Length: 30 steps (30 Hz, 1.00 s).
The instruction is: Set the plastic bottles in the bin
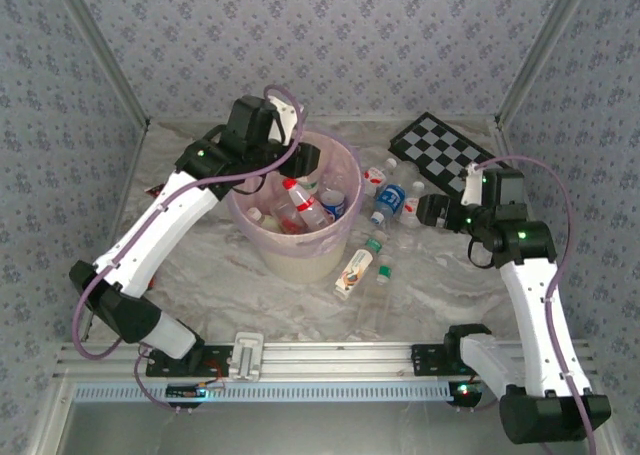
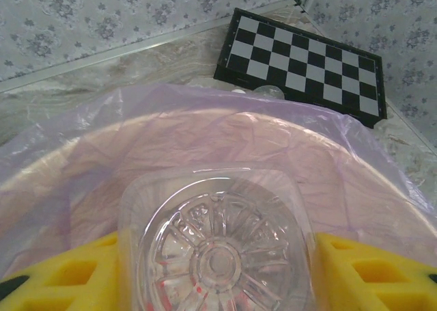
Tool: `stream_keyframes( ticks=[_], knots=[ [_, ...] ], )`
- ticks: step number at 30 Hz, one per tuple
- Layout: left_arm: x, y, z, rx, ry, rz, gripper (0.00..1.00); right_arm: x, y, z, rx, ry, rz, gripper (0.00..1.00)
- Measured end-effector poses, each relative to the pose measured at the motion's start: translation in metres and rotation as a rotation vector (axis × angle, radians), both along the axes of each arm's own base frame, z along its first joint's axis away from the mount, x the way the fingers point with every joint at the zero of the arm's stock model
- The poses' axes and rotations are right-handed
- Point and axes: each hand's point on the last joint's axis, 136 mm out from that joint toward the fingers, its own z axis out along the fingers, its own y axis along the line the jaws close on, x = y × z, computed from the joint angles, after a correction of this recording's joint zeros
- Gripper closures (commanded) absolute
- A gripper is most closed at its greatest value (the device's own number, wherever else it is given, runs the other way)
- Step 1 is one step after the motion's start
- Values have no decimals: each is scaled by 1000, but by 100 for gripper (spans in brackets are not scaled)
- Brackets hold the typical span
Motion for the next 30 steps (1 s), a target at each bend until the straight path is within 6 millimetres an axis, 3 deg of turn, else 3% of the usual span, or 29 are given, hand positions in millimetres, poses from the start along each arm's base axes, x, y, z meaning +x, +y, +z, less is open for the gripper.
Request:
stream_keyframes(
  ticks=[15, 25, 30],
  knots=[
    [6, -12, -19, -24, 20, -13, 98, -4, 3, -41, 75, 133, -12, 0],
    [0, -13, -15, -42, 26, -38, 100, -3, 4, -43, 95, 146, -7, 0],
    [-11, -5, -2, -57, 29, -50, 100, -3, 4, -43, 98, 146, -7, 0]
  ],
)
